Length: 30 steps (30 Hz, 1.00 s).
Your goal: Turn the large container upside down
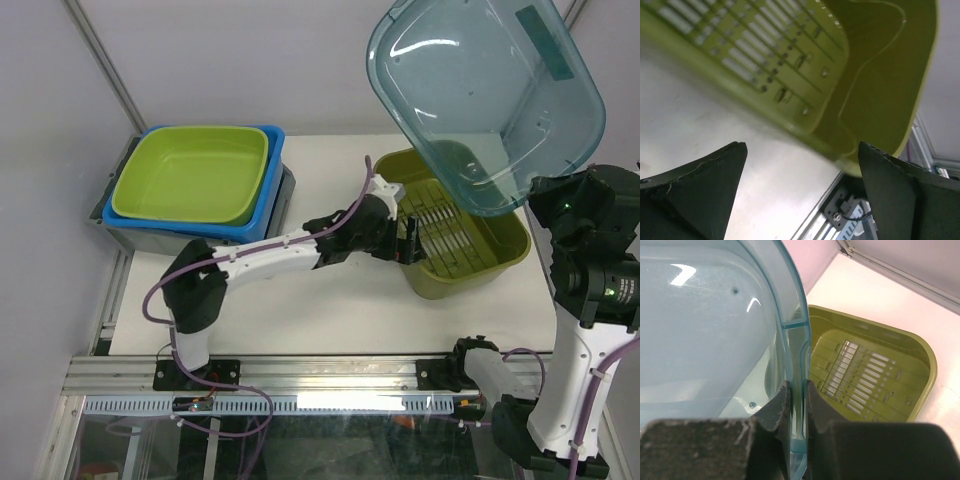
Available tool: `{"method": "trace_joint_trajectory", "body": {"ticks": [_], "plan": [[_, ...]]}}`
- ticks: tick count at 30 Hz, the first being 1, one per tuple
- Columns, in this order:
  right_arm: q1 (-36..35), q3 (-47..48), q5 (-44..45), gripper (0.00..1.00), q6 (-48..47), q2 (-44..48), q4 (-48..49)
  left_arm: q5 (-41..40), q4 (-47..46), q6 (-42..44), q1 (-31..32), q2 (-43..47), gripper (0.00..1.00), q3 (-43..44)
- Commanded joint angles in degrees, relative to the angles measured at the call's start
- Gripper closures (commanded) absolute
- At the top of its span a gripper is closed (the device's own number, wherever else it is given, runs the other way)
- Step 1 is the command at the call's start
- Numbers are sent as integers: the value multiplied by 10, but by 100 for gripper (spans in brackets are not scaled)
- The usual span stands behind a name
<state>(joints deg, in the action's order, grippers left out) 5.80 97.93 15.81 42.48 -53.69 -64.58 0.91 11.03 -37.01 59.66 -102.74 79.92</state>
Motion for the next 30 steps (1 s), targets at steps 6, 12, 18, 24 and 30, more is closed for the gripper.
{"method": "trace_joint_trajectory", "body": {"ticks": [6,12,18,24,30], "plan": [[2,45,-29,100,17,2,48,147,-90,-19,-21,-181,1,233],[2,40,-39,100,28,3,41,191,-84,-28,-52,-321,1,455],[1,61,-12,100,34,0,22,173,-69,34,-69,-175,1,261],[1,-11,-41,100,66,11,46,115,-53,36,-43,82,1,-17],[1,-132,-115,100,73,11,61,-14,37,27,73,275,1,-113]]}}
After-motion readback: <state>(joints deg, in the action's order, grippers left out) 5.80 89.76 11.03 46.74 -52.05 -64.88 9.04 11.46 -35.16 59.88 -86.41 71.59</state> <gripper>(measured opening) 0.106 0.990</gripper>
